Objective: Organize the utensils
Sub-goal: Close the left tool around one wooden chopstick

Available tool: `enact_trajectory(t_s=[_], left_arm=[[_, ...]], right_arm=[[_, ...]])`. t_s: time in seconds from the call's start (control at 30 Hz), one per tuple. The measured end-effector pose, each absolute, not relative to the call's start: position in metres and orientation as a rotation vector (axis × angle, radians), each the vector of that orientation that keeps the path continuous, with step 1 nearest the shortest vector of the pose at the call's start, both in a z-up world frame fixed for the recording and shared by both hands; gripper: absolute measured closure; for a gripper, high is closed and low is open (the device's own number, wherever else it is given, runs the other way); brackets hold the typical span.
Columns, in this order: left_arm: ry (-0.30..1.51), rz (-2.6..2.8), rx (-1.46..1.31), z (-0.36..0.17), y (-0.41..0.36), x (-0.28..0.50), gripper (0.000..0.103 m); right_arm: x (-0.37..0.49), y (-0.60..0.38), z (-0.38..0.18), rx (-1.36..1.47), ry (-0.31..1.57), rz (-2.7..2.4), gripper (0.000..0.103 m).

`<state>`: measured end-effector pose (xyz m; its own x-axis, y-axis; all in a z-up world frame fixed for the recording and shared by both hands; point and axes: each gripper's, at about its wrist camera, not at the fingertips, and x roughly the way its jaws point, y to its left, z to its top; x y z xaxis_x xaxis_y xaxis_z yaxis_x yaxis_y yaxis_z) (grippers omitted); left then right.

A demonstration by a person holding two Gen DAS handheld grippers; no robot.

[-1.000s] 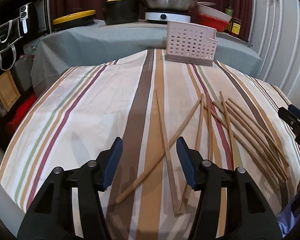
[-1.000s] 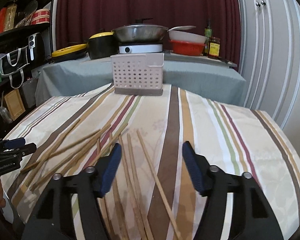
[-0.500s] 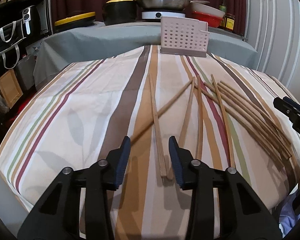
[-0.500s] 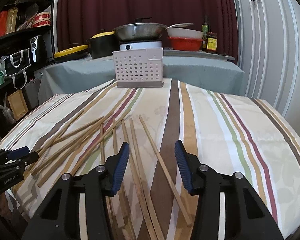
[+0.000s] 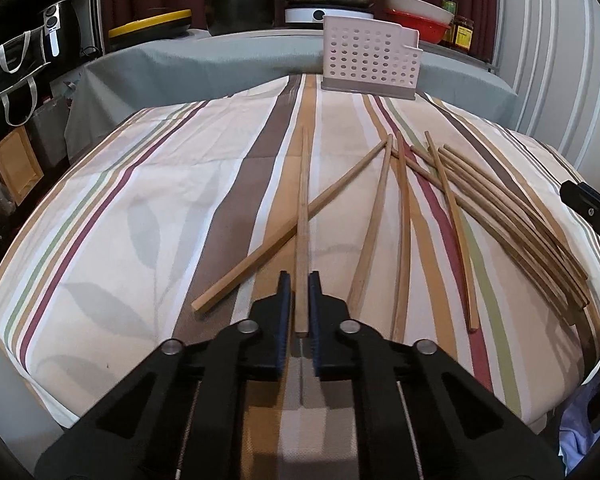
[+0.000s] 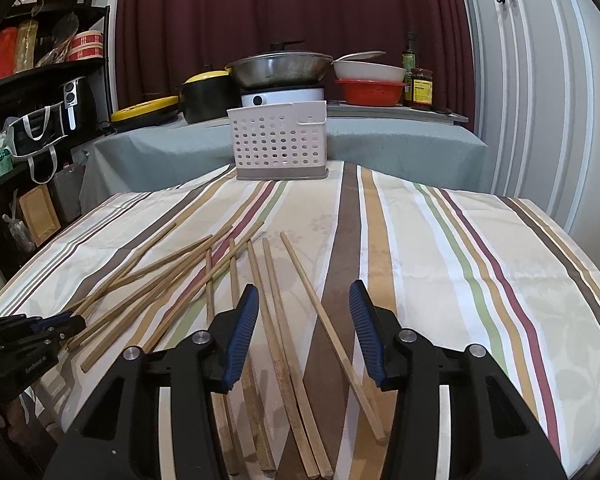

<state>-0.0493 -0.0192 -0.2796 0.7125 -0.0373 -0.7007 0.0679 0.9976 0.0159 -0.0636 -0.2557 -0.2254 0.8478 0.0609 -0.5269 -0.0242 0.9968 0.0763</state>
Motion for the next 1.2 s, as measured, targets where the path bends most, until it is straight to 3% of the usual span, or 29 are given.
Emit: enact_trajectory(t_s=[0.47, 0.93, 1.03, 1.07, 1.2], left_arm=[[0.747, -0.043, 0.089, -0.2789, -0.0190, -0.0471, 0.097], [0.729, -0.031, 0.078, -0.2781, -0.0180, -0.0496, 0.088], [0.731, -0.040, 0.080, -0.2790, -0.0189, -0.0493, 0.090], [0.735, -0.041, 0.079, -0.2795, -0.0185, -0.0489, 0.096], [0.738, -0.031, 0.072, -0.2791, -0.0168, -0.0476, 0.097]], right_arm=[[-0.0629, -0.2559, -0.2294, 0.060, 0.573, 0.047, 0.056], [-0.0628, -0.2519, -0.2327, 0.054, 0.586, 0.053, 0.056], [-0.0625, -0.2512, -0.2340, 0.054, 0.589, 0.053, 0.056], [-0.0626, -0.2513, -0.2344, 0.055, 0.590, 0.054, 0.056], [-0.0631, -0.2515, -0.2345, 0.051, 0.589, 0.055, 0.056]])
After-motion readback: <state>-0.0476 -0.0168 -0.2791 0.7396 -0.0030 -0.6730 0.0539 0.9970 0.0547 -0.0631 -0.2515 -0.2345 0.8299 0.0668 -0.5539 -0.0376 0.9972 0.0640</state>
